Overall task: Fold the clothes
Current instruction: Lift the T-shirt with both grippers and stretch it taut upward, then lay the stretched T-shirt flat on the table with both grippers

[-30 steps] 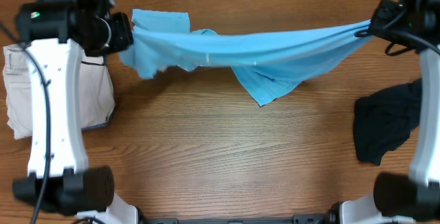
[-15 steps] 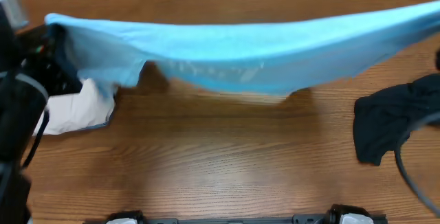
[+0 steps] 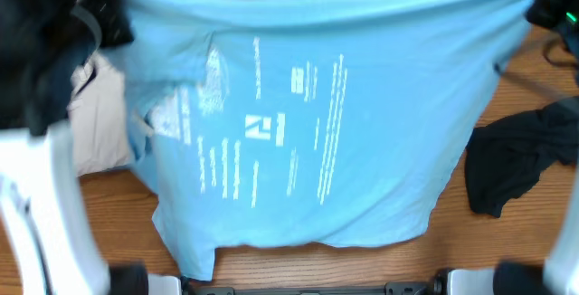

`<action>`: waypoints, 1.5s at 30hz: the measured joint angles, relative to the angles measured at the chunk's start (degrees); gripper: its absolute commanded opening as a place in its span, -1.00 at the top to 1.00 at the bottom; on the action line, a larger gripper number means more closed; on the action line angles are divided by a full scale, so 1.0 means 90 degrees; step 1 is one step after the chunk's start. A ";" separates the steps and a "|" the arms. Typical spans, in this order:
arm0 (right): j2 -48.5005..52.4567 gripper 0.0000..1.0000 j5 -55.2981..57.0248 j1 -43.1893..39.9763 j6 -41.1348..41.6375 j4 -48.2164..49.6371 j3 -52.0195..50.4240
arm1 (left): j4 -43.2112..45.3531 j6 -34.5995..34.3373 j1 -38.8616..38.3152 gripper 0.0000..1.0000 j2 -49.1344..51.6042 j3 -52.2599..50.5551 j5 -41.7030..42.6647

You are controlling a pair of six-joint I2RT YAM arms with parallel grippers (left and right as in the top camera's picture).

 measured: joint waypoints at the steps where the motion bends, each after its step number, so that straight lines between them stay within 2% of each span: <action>1: 0.0379 0.92 -0.0002 0.0000 0.0000 0.0170 -0.0005 | 0.0223 -0.0010 0.0000 0.92 0.0301 -0.0017 0.0080; 6: 0.1734 0.92 -0.0124 0.0002 0.0056 0.1239 -0.0083 | 0.2562 -0.0245 0.0000 0.92 0.1916 -0.0117 0.0831; 10: 0.1984 0.92 -0.0180 0.0002 0.0340 0.1542 -0.0090 | 0.4269 -0.0962 0.0056 0.92 0.2482 -0.0134 0.1549; 12: 0.1970 0.92 -0.0175 -0.0007 0.0447 0.1530 0.0442 | 0.4840 -0.1372 0.0165 0.92 0.2501 0.0104 0.1916; 15: 0.1916 0.92 -0.0165 -0.0078 0.0464 0.1207 0.1324 | 0.4359 -0.1501 0.0328 0.92 0.2499 0.1064 0.2154; 18: 0.1647 0.92 -0.0165 -0.0206 0.0449 0.0731 0.1923 | 0.3021 -0.1406 0.0476 0.92 0.2300 0.1999 0.2302; 21: 0.1307 0.92 -0.0119 -0.0287 0.0398 -0.0134 0.2047 | 0.1571 -0.1134 0.0491 0.92 0.1977 0.2314 0.2363; 26: 0.1270 0.92 -0.0024 -0.0301 0.0357 -0.1392 0.1277 | -0.1727 -0.0262 0.0214 0.92 0.2038 0.2327 0.2251; 29: 0.1428 0.92 0.0053 -0.0306 0.0345 -0.1656 0.0253 | -0.2824 0.0238 -0.0092 0.92 0.2509 0.2038 0.1979; 34: 0.1666 0.92 0.0189 -0.0308 0.0330 -0.1503 -0.1681 | -0.3143 0.0784 -0.0593 0.92 0.3373 0.0947 0.1654; 40: 0.1685 0.92 0.0226 -0.0328 0.0330 -0.1207 -0.3101 | -0.3113 0.1088 -0.0979 0.92 0.4109 -0.0585 0.1464; 45: 0.1685 0.92 0.0253 -0.0510 0.0335 -0.1202 -0.3801 | -0.3007 0.1166 -0.1069 0.92 0.4187 -0.1722 0.1270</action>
